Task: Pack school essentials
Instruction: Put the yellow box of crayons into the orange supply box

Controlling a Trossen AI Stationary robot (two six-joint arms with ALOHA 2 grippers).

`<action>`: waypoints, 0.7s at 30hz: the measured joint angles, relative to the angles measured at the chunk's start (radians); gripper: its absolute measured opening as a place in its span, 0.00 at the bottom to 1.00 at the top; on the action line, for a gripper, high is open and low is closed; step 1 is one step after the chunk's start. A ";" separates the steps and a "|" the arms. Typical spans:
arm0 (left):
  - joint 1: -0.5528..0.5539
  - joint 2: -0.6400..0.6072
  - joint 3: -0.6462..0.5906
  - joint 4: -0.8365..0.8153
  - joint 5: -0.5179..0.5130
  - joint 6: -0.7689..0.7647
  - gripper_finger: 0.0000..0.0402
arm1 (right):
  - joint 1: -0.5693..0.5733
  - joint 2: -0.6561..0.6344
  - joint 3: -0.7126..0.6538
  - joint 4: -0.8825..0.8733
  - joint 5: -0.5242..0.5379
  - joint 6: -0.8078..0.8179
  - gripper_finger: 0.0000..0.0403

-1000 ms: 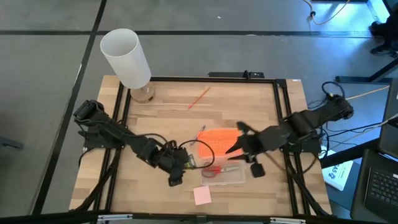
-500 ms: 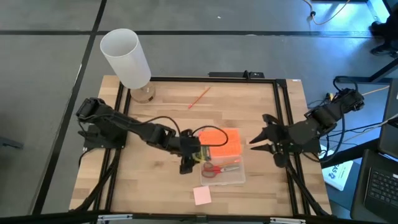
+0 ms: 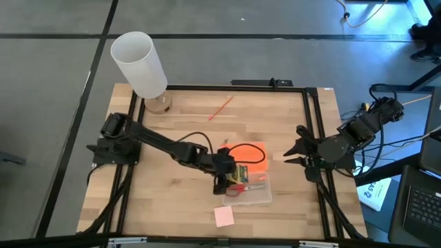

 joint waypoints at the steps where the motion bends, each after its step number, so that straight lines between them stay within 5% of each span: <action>1: -0.003 0.010 0.000 0.006 -0.001 0.000 0.70 | 0.000 0.001 0.000 0.000 0.001 0.000 0.25; 21: -0.088 0.126 -0.001 0.149 -0.069 0.031 0.70 | 0.000 0.007 0.001 -0.011 0.006 -0.001 0.25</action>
